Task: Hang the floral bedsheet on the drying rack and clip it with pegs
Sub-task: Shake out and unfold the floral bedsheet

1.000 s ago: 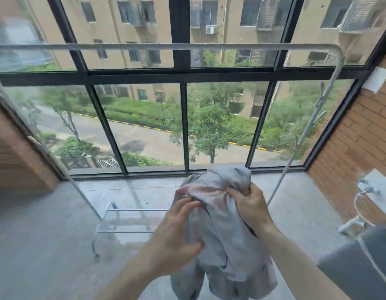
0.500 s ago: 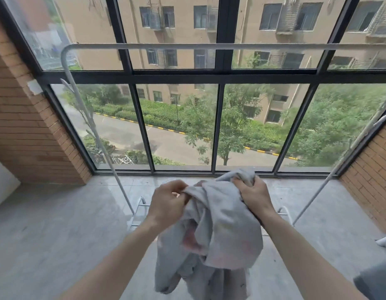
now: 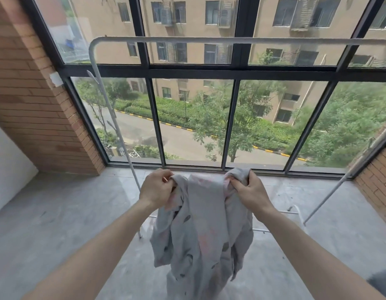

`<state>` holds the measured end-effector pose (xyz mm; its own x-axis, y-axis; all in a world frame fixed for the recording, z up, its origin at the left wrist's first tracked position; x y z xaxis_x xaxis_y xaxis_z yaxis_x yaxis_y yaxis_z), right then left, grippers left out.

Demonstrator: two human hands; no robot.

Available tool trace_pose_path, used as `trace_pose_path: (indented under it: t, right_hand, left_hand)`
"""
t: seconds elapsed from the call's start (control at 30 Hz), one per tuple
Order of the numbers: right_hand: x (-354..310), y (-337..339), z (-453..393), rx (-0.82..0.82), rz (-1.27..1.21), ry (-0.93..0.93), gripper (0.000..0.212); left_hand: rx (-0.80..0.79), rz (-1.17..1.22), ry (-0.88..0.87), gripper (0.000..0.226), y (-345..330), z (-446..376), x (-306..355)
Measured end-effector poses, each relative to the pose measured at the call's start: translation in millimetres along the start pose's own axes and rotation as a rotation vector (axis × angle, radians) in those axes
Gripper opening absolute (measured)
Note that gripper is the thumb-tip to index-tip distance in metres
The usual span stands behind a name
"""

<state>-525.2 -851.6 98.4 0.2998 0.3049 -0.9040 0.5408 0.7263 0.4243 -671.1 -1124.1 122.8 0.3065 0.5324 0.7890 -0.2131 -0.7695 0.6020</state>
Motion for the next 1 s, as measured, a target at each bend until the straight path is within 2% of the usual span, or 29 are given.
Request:
trace_pose_path:
  t: [0.1,0.17,0.27,0.33,0.4,0.47,0.5,0.6,0.63,0.83,0.9,1.0]
  right_hand:
    - [-9.8,-12.8,10.4,-0.009,-0.028,0.044,0.018]
    - [-17.1,-17.8,15.0,-0.019,-0.049,0.068,0.015]
    - [-25.8,-21.4,19.8,-0.030,-0.044,0.108,0.014]
    - [-28.7,-24.3,24.9,-0.036,-0.041,0.133,0.014]
    - [-32.9,-28.1,31.1,-0.035,-0.029,0.158,0.015]
    - [-35.9,-33.8,35.0,-0.048,-0.032,0.186,0.019]
    - [-36.1,-35.2,36.0,-0.055,-0.027,0.192,0.022]
    - [-27.8,-31.7,36.5,-0.058,0.002,0.188,0.025]
    - [-22.3,-27.4,36.6,-0.048,0.022,0.178,0.025]
    - [22.9,9.8,28.1,-0.007,0.181,0.059,0.042]
    - [38.3,13.8,26.5,-0.020,0.222,0.015,0.047]
    - [51.1,7.6,27.3,-0.085,0.240,-0.029,0.043]
  left_hand:
    - [0.068,-0.004,0.054,0.017,8.5,29.6,-17.9]
    - [0.067,0.053,-0.021,0.027,8.5,59.6,-4.6]
    - [-0.044,0.088,-0.170,0.034,-6.7,103.0,32.4]
    - [-0.102,0.081,-0.042,0.051,-25.1,116.0,28.8]
    - [-0.125,0.206,0.248,0.082,-46.9,118.1,2.5]
    - [-0.147,0.302,0.384,0.093,-64.4,113.0,-12.8]
    - [-0.153,0.313,0.366,0.085,-69.6,106.7,-14.5]
    - [-0.142,0.240,0.215,0.031,-70.3,87.7,-10.4]
    - [-0.140,0.220,0.173,0.024,-68.0,82.7,-9.3]
    - [-0.085,0.389,0.091,0.025,-25.6,49.9,-6.2]
    - [-0.114,0.442,0.058,0.027,-19.1,39.4,5.7]
    - [-0.161,0.488,0.072,0.026,-19.5,32.1,14.9]
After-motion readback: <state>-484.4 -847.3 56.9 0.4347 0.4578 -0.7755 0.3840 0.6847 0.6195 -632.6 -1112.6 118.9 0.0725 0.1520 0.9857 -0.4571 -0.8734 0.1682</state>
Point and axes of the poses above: each hand's wrist, its own z-axis away from the middle knuckle, its own y-axis out of the back of the hand, x = y × z, the point moved 9 cm from there along -z, towards the middle knuckle, and after that the axes turned 9 degrees about z, right-handed, at the moved point
